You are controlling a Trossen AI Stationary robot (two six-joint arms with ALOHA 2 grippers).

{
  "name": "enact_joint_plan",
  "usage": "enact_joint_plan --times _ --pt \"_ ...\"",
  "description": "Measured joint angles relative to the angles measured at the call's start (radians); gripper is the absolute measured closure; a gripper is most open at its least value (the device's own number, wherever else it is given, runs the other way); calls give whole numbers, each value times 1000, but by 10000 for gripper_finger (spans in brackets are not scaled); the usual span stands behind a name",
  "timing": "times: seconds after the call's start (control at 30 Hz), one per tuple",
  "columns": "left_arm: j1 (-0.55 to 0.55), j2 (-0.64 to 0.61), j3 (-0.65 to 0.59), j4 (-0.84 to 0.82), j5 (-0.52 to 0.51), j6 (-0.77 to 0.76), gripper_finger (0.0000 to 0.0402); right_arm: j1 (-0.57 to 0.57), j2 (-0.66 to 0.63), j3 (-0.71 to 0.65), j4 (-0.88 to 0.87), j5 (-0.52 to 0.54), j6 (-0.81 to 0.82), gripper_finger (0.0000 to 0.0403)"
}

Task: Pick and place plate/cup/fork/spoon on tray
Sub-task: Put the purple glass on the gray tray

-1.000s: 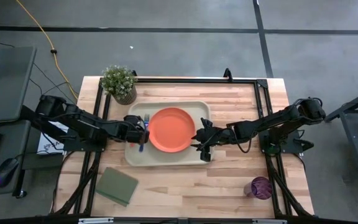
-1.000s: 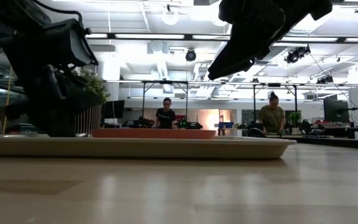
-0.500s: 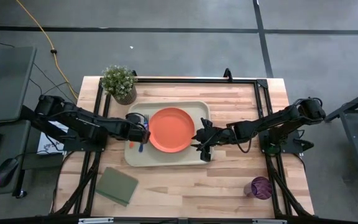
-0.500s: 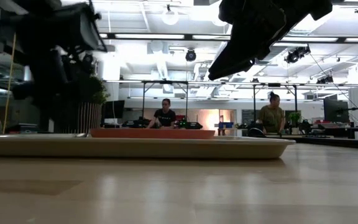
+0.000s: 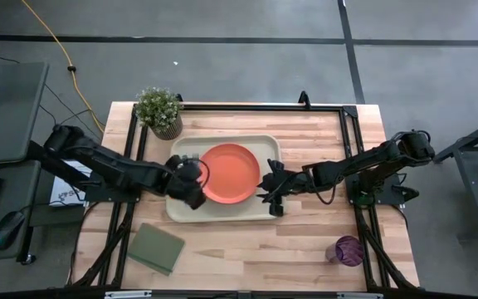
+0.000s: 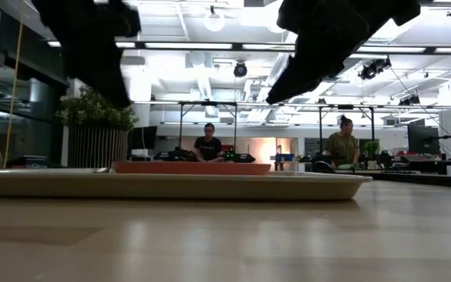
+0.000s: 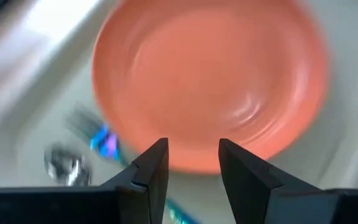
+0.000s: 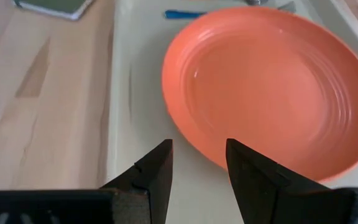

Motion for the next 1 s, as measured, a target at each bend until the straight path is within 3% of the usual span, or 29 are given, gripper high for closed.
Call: enact_joint_plan --times 0.17,0.4,0.5,0.7,0.83,1.0 --pt "-102 -55 -18 89 -177 115 280 0 0 0 -43 2 0 261" --pt "-144 -156 -148 309 -275 323 280 0 -25 0 -112 7 0 261" --pt "-103 -216 -255 465 -238 434 282 1 -60 0 -153 38 5 261" --pt "19 -349 -445 820 -33 629 292 11 -155 0 -185 158 -28 261" --pt "43 -455 -480 975 95 726 303 4 -246 0 -225 160 -41 261" --pt "-6 -546 -480 1048 115 775 313 13 -384 -16 -328 212 57 261"
